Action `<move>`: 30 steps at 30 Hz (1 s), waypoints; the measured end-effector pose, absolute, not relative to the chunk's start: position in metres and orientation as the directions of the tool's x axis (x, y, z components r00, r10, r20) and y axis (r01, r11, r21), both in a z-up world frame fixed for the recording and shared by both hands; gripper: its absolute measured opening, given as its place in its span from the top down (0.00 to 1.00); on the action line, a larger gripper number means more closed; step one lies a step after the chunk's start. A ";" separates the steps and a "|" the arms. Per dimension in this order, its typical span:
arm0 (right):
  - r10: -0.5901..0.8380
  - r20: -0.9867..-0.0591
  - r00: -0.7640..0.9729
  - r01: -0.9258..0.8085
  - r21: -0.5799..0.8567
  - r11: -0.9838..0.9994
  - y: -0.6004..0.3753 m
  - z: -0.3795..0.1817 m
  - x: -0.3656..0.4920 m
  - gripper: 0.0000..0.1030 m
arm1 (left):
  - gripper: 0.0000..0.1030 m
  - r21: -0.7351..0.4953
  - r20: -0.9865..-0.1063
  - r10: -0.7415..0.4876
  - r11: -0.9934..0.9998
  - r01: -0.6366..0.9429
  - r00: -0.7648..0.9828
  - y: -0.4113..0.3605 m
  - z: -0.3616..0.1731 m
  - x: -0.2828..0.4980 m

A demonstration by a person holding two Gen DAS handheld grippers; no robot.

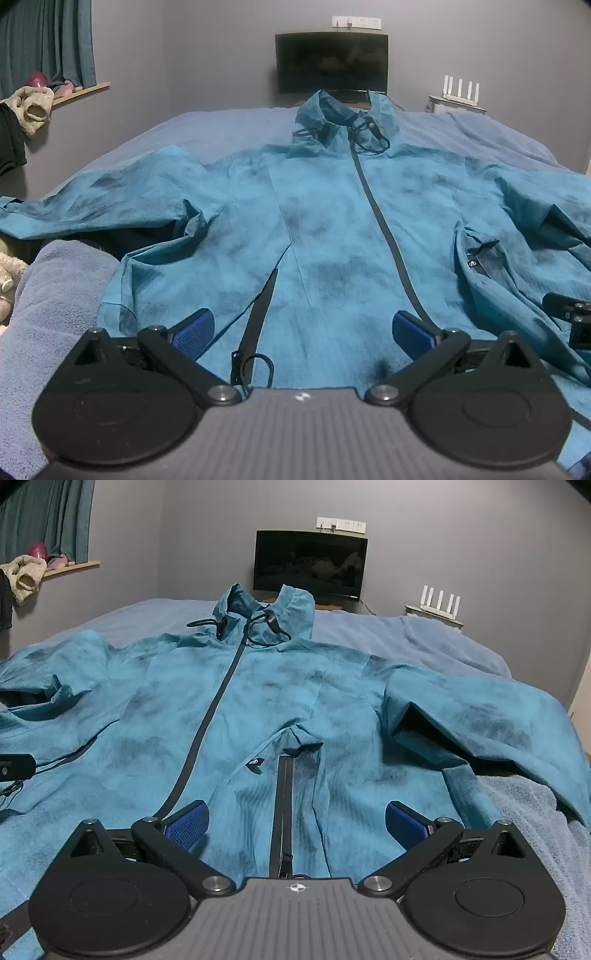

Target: Fold large clothes

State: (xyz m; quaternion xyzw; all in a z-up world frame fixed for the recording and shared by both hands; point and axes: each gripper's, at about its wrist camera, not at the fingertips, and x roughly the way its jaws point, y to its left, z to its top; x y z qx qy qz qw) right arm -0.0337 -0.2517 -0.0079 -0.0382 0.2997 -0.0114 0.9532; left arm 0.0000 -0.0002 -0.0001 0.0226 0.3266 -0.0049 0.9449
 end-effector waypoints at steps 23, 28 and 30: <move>-0.045 -0.572 0.819 0.000 -0.078 0.997 -0.252 -0.010 -0.035 0.00 | 0.00 0.036 -0.619 0.003 0.999 0.025 0.785 0.000 0.000 0.000; -0.043 -0.577 0.816 -0.002 -0.076 0.997 -0.252 -0.011 -0.032 0.00 | 0.00 0.035 -0.620 0.003 0.999 0.024 0.785 0.000 0.000 0.000; -0.043 -0.577 0.815 -0.002 -0.076 0.997 -0.252 -0.011 -0.032 0.00 | 0.00 0.035 -0.620 0.003 0.999 0.025 0.785 0.000 0.000 0.000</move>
